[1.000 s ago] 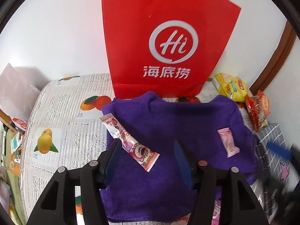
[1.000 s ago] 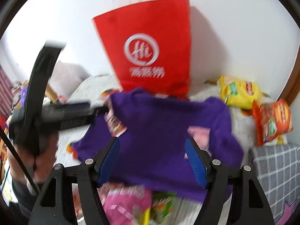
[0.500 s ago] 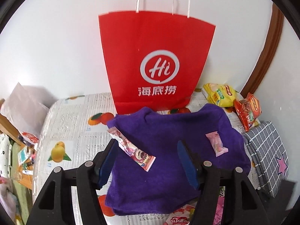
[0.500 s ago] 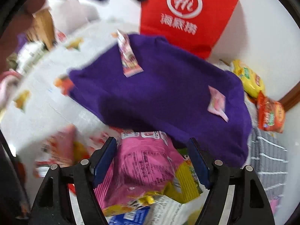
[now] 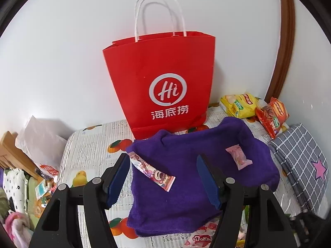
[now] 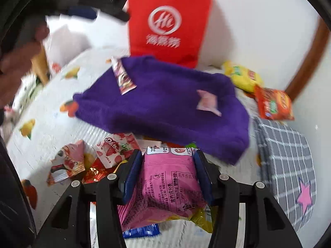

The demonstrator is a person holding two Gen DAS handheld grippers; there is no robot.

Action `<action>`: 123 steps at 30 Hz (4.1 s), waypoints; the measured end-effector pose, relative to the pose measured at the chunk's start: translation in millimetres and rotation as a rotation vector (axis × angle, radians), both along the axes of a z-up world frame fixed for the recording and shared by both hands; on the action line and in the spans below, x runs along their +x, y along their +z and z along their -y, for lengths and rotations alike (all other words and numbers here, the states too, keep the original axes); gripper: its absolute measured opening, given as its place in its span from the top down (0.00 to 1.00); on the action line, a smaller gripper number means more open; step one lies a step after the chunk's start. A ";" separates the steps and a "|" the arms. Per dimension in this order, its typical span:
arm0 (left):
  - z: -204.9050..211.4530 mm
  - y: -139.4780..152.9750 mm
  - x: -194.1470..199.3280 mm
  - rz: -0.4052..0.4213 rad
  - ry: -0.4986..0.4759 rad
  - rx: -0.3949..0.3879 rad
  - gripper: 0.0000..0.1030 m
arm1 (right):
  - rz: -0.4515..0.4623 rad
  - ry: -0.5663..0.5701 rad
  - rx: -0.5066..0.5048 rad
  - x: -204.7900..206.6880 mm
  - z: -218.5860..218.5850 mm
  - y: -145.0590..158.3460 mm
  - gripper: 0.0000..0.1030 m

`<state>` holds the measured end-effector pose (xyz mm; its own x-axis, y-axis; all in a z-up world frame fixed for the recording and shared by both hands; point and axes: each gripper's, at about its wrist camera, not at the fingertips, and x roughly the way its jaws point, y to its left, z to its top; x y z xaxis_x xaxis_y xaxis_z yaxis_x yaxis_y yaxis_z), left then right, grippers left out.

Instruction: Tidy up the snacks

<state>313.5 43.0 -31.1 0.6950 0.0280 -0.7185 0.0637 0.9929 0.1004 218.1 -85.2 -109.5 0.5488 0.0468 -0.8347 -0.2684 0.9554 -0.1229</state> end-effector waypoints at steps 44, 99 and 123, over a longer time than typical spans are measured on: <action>-6.3 -138.2 -141.5 -0.225 -0.089 0.031 0.50 | 0.048 -0.196 0.156 -99.9 89.1 -42.1 0.25; -36.1 -68.5 -27.0 -0.050 0.024 -0.326 0.60 | 0.152 -0.129 0.422 116.7 76.8 22.7 0.41; -34.8 -104.5 -14.6 -0.047 0.077 -0.318 0.60 | 0.085 -0.098 0.454 132.7 77.6 -37.5 0.40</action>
